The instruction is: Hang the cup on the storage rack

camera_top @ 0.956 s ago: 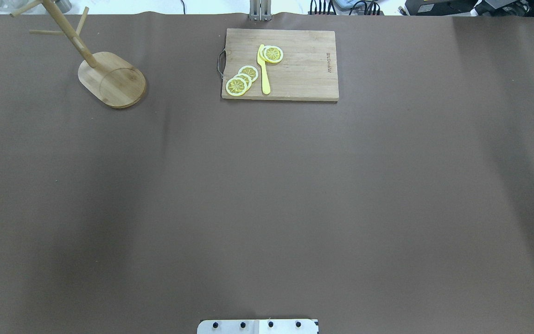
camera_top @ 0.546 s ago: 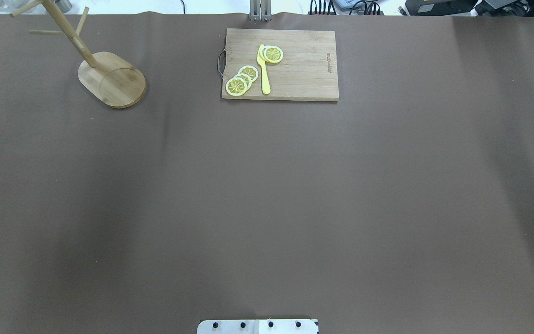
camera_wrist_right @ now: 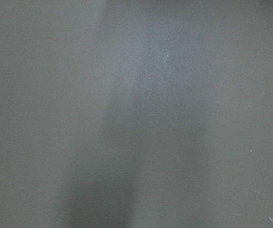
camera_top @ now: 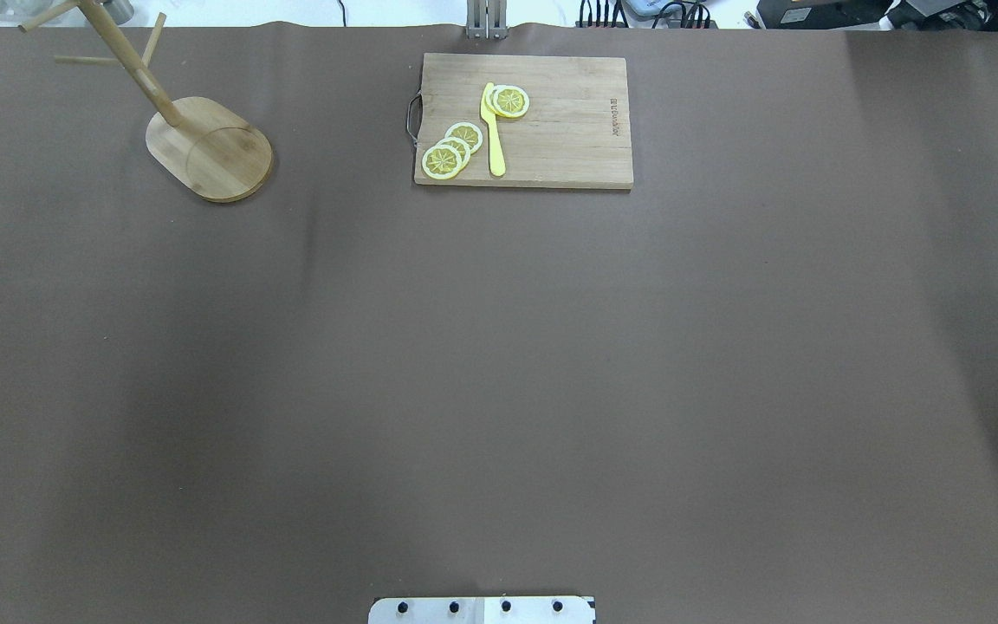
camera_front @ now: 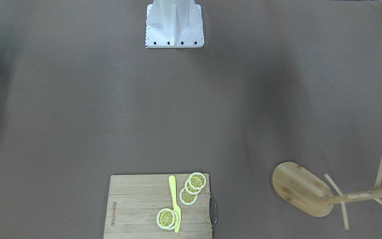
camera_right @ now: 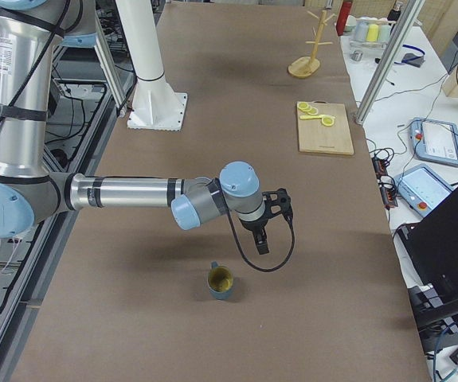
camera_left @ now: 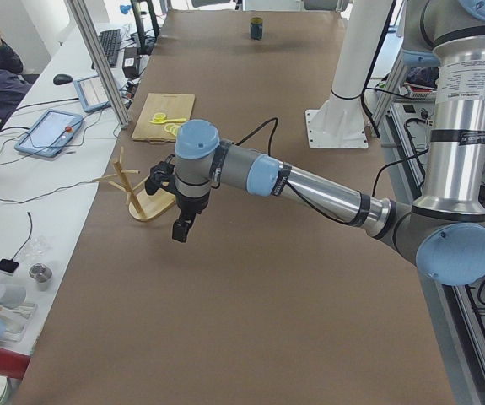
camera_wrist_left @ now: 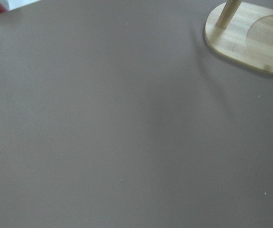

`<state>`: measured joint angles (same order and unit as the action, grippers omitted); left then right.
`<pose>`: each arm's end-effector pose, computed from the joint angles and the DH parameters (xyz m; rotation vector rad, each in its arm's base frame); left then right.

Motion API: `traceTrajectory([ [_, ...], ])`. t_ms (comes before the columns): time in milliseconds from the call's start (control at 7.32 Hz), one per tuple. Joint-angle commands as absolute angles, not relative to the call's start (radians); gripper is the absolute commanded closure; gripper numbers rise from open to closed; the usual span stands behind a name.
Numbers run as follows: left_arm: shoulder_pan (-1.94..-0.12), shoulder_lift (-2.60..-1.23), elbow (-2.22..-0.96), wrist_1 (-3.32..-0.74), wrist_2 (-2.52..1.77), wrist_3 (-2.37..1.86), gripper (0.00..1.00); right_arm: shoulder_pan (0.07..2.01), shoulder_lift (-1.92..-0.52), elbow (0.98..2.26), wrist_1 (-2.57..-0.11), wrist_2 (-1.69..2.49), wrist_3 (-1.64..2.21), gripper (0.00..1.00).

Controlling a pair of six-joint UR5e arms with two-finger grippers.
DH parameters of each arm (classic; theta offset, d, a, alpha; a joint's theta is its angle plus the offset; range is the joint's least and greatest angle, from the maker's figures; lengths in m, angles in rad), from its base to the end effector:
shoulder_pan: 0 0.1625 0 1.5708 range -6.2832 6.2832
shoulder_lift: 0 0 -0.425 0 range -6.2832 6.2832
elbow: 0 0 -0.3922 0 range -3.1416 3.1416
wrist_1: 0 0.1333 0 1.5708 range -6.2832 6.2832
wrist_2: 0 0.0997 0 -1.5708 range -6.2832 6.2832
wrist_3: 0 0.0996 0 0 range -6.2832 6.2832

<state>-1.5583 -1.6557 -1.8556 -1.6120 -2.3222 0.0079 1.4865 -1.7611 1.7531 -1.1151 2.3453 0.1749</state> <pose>-0.0588 -0.5230 0.4711 0.3897 0.7417 0.1735 0.0270 -0.4363 0.6040 0.3227 -0.8090 -0.0885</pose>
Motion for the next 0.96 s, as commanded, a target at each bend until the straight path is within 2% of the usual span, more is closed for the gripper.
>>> traceTrajectory([
  [0, -1.560, -1.625, -1.858, -1.721, -2.325, -0.035, 0.00, 1.486, -1.879, 1.747, -1.019, 2.372, 0.179, 0.00],
  [273, -1.559, -1.566, -1.855, -1.851, -2.319, -0.046, 0.00, 1.488, -1.991, 1.744, -0.933, 2.302, 0.178, 0.00],
  [819, -1.559, -1.545, -1.855, -1.902, -2.318, -0.044, 0.00, 1.486, -1.956, 1.617, -0.930, 2.214, 0.100, 0.02],
])
